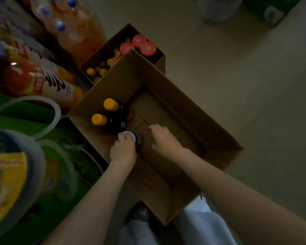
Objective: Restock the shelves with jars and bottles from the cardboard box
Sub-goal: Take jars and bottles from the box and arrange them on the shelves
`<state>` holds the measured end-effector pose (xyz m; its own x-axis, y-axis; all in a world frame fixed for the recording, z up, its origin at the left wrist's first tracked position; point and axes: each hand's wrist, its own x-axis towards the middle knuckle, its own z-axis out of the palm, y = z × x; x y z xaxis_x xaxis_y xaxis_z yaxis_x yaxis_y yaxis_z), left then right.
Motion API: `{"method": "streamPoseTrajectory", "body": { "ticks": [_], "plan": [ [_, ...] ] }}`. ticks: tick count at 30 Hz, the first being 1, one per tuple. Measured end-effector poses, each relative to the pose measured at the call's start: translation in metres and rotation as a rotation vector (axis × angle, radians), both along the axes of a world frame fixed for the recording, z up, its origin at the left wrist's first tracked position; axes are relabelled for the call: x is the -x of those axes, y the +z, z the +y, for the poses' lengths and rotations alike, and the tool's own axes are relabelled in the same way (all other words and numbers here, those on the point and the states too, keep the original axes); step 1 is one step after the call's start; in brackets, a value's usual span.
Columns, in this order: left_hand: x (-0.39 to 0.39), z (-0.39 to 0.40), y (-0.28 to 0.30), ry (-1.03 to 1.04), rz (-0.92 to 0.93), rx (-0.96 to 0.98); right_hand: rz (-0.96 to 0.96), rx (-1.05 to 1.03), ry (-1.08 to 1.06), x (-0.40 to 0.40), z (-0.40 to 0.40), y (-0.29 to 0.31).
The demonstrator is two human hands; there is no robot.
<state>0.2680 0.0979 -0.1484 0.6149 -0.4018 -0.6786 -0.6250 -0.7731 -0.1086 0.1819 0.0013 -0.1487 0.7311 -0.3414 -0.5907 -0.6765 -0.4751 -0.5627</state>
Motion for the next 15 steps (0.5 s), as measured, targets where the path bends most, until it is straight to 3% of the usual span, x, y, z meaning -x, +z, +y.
{"method": "streamPoseTrajectory", "body": {
  "ticks": [4,10,13,15],
  "plan": [
    [-0.006,0.005,-0.022,0.096,-0.054,0.130,0.040,-0.081,0.013,0.007,-0.010,-0.018],
    [-0.023,-0.004,-0.028,0.290,-0.046,0.135,0.044,-0.160,0.012,-0.002,-0.009,-0.031],
    [-0.015,0.001,-0.028,0.226,0.022,0.177,0.040,-0.066,0.139,0.000,-0.012,-0.035],
    [-0.015,0.003,-0.029,0.136,0.031,0.235,0.000,0.108,0.285,0.003,-0.035,-0.033]
  ]
}}
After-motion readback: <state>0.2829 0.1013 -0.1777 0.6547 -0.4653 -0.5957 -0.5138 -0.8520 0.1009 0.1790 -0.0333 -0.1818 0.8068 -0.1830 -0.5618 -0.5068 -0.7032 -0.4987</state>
